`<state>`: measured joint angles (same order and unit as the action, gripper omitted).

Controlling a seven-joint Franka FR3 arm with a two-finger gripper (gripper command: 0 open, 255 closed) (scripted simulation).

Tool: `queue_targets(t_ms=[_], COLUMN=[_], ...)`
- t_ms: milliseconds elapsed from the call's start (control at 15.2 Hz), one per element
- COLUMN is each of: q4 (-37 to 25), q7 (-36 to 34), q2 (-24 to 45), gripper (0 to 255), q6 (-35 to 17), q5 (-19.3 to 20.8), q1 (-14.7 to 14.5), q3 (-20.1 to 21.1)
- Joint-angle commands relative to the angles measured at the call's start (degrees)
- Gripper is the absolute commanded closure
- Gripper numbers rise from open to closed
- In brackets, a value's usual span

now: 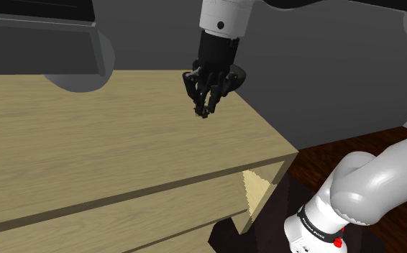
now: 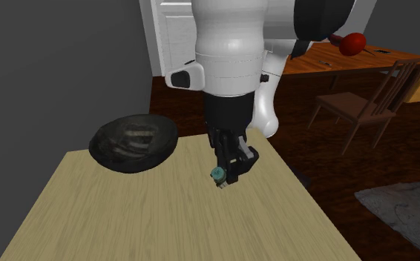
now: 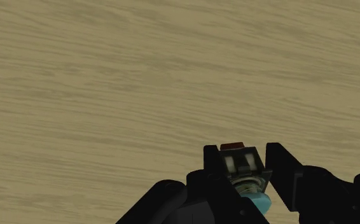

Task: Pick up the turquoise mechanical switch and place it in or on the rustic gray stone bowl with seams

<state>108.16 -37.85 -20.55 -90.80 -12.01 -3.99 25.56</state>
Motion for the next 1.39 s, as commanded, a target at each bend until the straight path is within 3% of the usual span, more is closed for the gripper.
queue_targets(t_ms=[0, 1320], q4=[-1.9, -25.9], q7=[-0.2, -4.0], q2=[0.5, 8.7], gripper=[255, 255], q6=[1.5, 17.6], q5=[0.2, 3.1], q1=[0.1, 0.8], q3=[-0.1, 1.1])
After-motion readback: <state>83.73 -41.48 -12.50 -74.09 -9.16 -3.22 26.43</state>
